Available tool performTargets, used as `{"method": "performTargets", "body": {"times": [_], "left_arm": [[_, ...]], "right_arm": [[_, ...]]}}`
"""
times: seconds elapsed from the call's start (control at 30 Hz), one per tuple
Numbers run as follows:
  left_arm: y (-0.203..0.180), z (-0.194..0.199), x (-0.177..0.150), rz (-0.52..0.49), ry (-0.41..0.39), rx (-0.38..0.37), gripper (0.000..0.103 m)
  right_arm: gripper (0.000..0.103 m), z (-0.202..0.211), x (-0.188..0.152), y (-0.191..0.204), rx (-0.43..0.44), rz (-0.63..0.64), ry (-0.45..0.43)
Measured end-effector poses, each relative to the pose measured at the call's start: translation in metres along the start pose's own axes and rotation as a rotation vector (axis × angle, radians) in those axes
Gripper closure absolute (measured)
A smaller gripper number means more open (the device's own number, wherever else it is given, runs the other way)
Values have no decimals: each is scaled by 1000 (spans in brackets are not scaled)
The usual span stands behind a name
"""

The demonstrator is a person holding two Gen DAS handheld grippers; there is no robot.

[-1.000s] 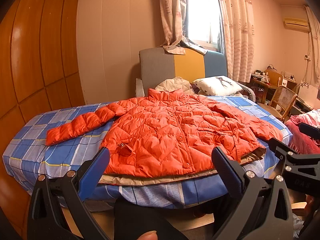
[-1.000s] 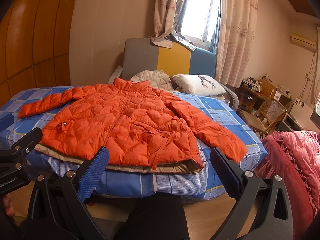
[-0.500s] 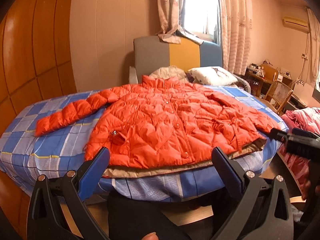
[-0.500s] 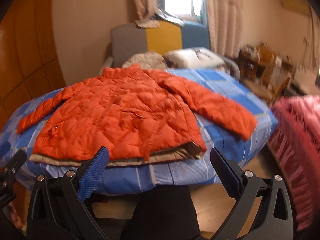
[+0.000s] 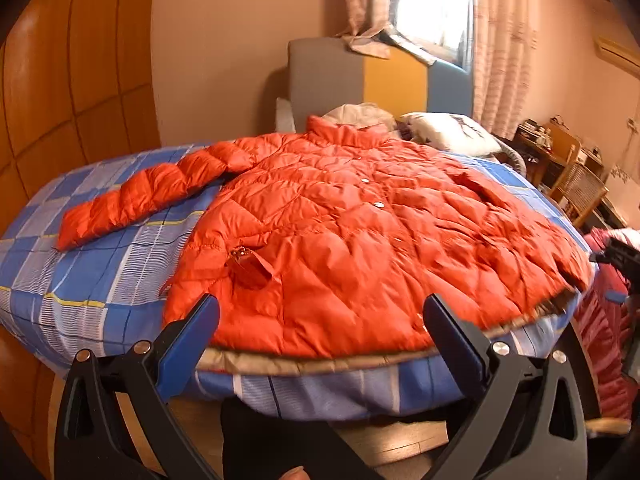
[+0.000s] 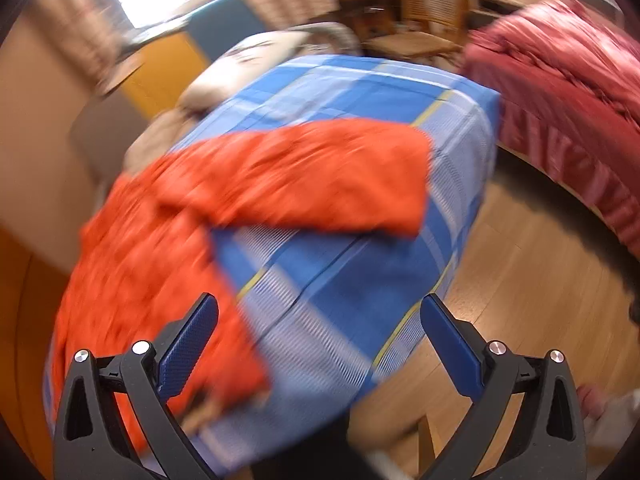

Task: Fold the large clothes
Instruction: 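Reach the right tool to the orange jacket's sleeve cuff and close on it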

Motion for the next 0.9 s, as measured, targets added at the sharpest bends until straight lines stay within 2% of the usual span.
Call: {"method": "performTargets", "body": {"times": [0.1, 0.17, 0.23, 0.27, 0.3, 0.33, 0.4, 0.43, 0.6, 0.7, 0.8, 0.9], "left_arm": [[0, -21, 9, 2, 9, -17, 2], [-3, -38, 13, -18, 37, -30, 2], [-9, -49, 17, -37, 48, -59, 2], [-10, -55, 20, -45, 54, -44, 2], [-11, -62, 22, -60, 63, -28, 2], [-13, -66, 24, -72, 70, -29, 2], [-16, -79, 30, -103, 92, -16, 2], [-16, -82, 34, -106, 85, -11, 2], [-14, -98, 53, -118, 76, -45, 2], [-14, -112, 60, -110, 86, -62, 2], [-14, -124, 63, -92, 104, -83, 2], [-12, -130, 65, -77, 107, -90, 2]], "right_arm": [[4, -26, 24, -23, -30, -76, -8], [10, -41, 35, -29, -18, -110, -3], [24, -57, 44, -34, -27, -133, 15], [27, -65, 49, -31, -2, -140, 23], [37, -69, 53, -32, 0, -134, 27], [58, -72, 58, -30, -17, -119, 30], [80, -71, 69, -25, -17, -105, 15], [86, -70, 76, -22, -19, -91, 2], [89, -57, 125, 6, -42, 8, -99], [89, -56, 150, 37, -18, 55, -144], [89, -63, 163, 85, 25, 134, -161], [89, -74, 159, 141, 86, 217, -152]]}}
Point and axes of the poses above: each gripper's, at about its wrist camera, not at the fingertips, and z roughly against the way its jaws point, y to its left, x to its top, the point moved 7 cm from there along -z, roughly the way its jaws point, and after that the axes turned 7 degrees about x, right-handed, at the moved point
